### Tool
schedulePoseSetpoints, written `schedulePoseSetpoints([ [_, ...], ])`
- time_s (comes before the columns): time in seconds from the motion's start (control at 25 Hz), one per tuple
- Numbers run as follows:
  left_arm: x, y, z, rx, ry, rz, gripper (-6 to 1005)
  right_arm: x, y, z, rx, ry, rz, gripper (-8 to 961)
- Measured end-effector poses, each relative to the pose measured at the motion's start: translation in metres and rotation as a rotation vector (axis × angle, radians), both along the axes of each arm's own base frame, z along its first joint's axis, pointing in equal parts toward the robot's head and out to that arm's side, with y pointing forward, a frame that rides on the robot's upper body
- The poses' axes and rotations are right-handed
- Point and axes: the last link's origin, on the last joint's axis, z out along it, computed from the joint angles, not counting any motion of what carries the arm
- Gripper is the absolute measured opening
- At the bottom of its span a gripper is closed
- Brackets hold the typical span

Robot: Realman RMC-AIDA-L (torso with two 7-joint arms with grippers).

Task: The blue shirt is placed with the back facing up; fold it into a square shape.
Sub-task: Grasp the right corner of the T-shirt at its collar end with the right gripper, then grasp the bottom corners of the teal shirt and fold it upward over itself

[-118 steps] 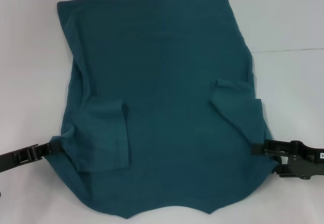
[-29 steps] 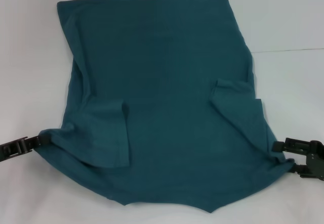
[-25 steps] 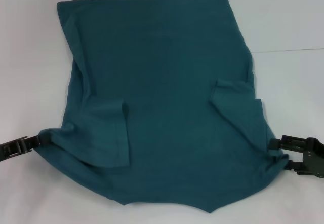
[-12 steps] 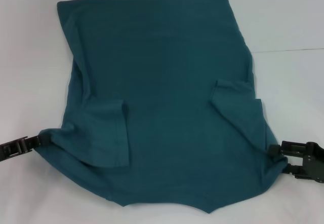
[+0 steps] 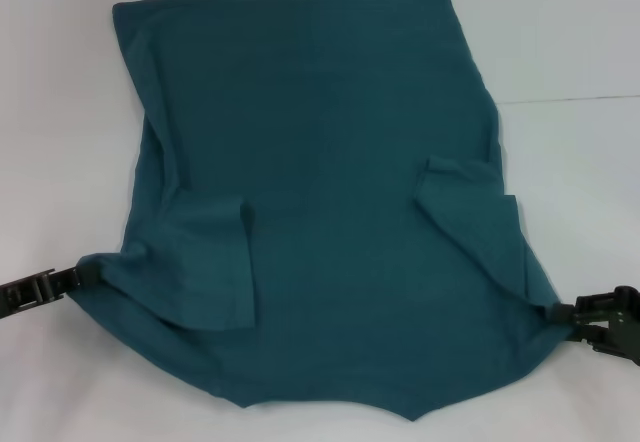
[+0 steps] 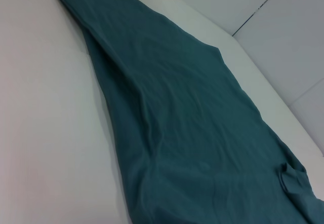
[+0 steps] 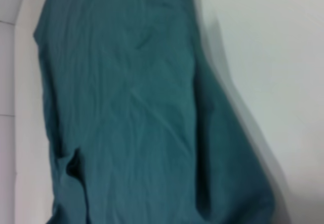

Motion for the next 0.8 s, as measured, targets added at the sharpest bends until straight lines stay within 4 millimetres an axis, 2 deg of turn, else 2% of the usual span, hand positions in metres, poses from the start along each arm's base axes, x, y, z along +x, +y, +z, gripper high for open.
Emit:
schedulePoseSetpoints([
  [0.28,-0.0006,-0.0003,0.0005,0.003,0.001,0.001,16,0.0025,0.0022,0.0,0.0,-0.03,-0.005,124],
  [0.8,-0.0006,-0.0001,0.0022,0.002,-0.006,0.01,16,0.0054,-0.0015,0.003,0.045,-0.043,0.041,34],
])
